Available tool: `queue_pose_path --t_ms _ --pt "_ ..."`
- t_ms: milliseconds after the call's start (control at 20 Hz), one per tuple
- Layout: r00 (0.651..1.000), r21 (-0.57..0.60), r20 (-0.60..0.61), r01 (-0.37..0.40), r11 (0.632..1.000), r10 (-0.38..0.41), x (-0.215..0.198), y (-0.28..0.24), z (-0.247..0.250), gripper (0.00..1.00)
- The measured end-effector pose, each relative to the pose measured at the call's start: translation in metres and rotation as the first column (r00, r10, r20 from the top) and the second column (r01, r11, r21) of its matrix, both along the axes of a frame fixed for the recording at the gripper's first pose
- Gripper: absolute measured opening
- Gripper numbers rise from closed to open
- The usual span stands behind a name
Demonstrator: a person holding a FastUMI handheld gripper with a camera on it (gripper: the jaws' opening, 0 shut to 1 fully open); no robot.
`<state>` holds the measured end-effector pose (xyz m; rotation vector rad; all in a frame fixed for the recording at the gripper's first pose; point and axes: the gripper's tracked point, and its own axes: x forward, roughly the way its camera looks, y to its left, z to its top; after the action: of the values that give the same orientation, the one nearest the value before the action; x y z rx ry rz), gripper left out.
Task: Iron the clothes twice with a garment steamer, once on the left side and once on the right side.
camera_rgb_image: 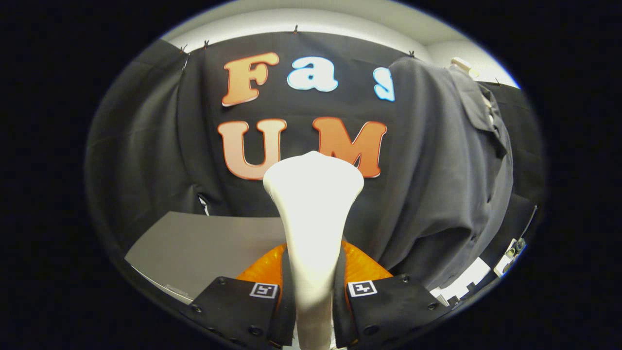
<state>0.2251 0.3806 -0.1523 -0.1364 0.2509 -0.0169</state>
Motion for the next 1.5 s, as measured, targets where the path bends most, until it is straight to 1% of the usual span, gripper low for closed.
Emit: queue_pose_path --t_ms 100,250,450,600,700,850,1000,1200,1500 --pt "0.997 0.016 0.069 -0.016 1.000 0.015 -0.026 -0.008 0.033 0.39" --pt "0.986 0.019 0.167 -0.017 1.000 0.013 -0.064 -0.030 0.078 0.39" --pt "0.965 0.016 0.259 0.037 0.999 -0.040 -0.100 -0.086 0.122 0.38" --pt "0.950 0.025 0.298 0.092 0.995 -0.096 -0.114 -0.137 0.143 0.38" --pt "0.943 0.034 0.311 0.111 0.993 -0.117 -0.118 -0.162 0.151 0.38" --pt "0.939 0.045 0.319 0.120 0.992 -0.128 -0.113 -0.195 0.160 0.38" --pt "0.940 0.044 0.321 0.106 0.993 -0.114 -0.100 -0.219 0.169 0.38" --pt "0.944 0.043 0.320 0.068 0.997 -0.079 -0.075 -0.235 0.171 0.38" --pt "0.955 0.037 0.295 0.007 0.999 -0.018 -0.033 -0.247 0.162 0.38"
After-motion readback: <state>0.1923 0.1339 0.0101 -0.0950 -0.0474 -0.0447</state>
